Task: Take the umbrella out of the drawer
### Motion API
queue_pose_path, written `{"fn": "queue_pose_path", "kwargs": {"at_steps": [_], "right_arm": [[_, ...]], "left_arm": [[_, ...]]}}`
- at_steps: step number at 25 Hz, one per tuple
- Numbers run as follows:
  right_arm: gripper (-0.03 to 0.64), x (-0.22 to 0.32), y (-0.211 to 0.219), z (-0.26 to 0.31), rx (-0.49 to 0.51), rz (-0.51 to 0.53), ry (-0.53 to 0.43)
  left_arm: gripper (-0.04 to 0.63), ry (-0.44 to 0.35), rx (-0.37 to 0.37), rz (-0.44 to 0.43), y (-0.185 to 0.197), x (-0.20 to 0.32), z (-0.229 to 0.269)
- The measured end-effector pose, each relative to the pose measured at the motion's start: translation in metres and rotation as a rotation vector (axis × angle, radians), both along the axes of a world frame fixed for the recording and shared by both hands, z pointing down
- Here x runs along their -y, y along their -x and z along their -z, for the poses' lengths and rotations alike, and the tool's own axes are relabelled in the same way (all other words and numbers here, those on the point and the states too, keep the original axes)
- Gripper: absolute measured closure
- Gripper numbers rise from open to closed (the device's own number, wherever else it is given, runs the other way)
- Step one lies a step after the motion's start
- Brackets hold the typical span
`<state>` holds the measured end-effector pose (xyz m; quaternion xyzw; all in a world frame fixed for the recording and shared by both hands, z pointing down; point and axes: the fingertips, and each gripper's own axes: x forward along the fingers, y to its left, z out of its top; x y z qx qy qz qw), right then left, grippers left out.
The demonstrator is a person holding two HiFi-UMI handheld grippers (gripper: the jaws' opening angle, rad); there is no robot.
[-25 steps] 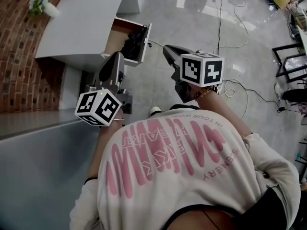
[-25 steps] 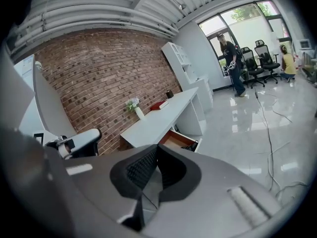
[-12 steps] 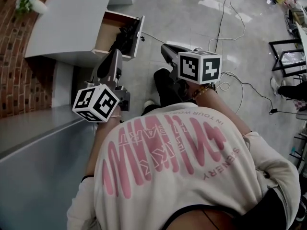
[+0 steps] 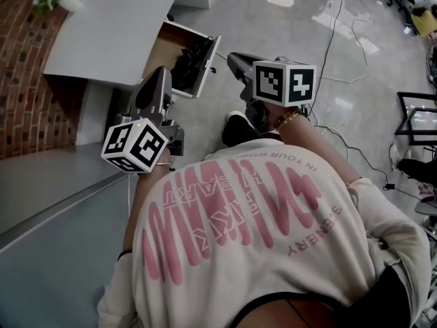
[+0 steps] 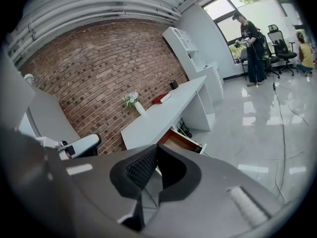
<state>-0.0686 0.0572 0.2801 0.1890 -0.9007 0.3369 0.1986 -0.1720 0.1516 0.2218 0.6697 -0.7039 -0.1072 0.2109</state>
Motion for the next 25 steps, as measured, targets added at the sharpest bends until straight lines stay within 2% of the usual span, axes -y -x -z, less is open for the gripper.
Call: {"fn": "queue_pose_path", "kwargs": {"at_steps": [4,7,13,16,21,25], "right_arm": [[0.606,0.032,0.017,-0.004,-0.003,0.070,0.011],[0.606,0.057,0.030,-0.015,-0.003,0.103,0.034],[0.606,0.090,0.049,-0.056,-0.021,0.155,0.114],[0.606,0.099,0.054,-0.081,-0.037,0.178,0.169],[0.606,0.114,0.054,-0.129,-0.068,0.164,0.270],[0.606,0.121,0.049,-0.162,-0.103,0.145,0.342]], "left_arm": [[0.591,0.020,0.003,0.047,0.010,0.029,-0.006],[0.591,0.061,0.036,0.068,0.016,0.048,-0.021],[0.591,0.183,0.024,0.085,0.020,0.080,-0.071],[0.591,0.241,0.054,0.095,0.025,0.091,-0.100],[0.591,0.364,0.039,0.110,0.031,0.094,-0.147],[0.591,0.462,0.040,0.081,0.036,0.099,-0.177]]}}
